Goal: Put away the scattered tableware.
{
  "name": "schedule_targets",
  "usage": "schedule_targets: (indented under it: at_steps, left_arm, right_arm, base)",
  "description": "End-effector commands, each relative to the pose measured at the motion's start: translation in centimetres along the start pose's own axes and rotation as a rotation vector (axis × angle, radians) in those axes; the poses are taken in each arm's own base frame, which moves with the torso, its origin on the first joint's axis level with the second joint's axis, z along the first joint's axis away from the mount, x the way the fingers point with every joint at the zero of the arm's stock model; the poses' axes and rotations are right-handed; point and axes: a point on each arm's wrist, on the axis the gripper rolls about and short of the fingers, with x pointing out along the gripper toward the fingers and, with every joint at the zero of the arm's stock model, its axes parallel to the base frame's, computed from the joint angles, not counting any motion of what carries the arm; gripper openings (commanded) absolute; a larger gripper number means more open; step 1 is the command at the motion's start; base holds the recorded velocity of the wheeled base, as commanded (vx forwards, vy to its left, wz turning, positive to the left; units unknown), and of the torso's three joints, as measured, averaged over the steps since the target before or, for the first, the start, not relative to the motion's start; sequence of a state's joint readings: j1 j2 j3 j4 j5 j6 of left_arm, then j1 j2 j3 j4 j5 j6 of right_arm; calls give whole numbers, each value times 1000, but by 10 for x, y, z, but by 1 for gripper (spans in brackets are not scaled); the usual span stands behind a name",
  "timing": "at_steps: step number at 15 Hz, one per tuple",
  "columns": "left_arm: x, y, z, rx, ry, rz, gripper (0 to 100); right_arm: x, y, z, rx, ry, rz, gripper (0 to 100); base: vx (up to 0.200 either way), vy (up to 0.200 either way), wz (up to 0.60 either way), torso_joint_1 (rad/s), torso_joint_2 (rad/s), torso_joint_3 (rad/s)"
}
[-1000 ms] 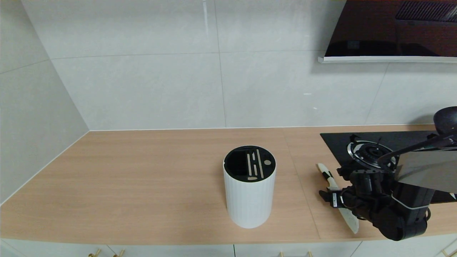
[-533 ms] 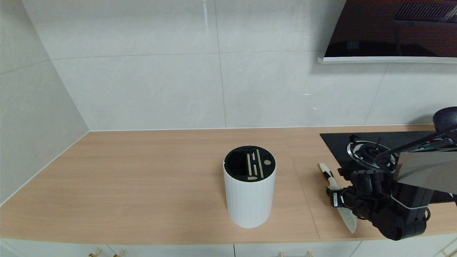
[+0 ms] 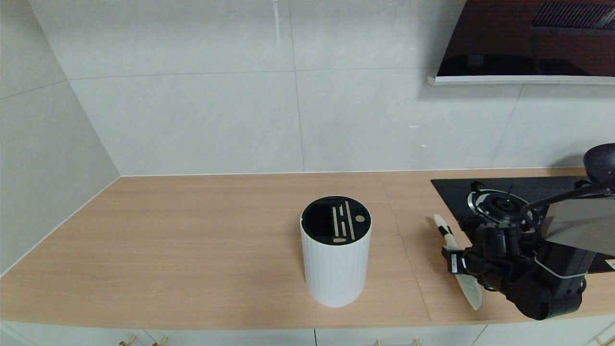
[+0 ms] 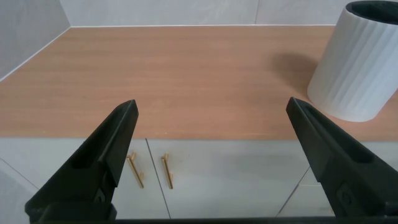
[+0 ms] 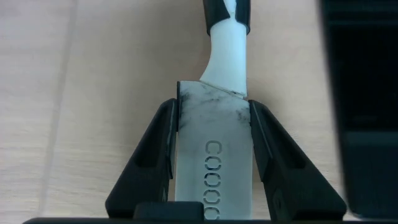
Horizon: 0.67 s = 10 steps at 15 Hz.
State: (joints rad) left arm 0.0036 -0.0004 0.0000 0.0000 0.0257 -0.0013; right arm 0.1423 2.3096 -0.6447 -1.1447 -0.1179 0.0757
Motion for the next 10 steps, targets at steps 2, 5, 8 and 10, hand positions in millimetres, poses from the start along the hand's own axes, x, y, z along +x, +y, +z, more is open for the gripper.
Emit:
schedule_targets:
  at_steps: [2, 5, 8, 10]
  left_arm:
    - [0, 0, 0, 0, -1, 1, 100]
    - [-1, 0, 4, 25, -17, -8, 100]
    - [-14, -2, 65, 122, -98, -110, 100]
    - [-3, -4, 125, 125, -82, -191, 100]
  right_arm:
    - [-38, -1, 54, 27, -187, -10, 0]
    - [-72, -2, 93, 44, -327, -13, 0]
    - [-118, 13, 160, 46, -448, 40, 0]
    - [-151, 26, 193, 41, -485, 93, 0]
  base:
    - [0, 0, 0, 0, 0, 0]
    - [0, 0, 0, 0, 0, 0]
    - [0, 0, 0, 0, 0, 0]
    - [0, 0, 0, 0, 0, 0]
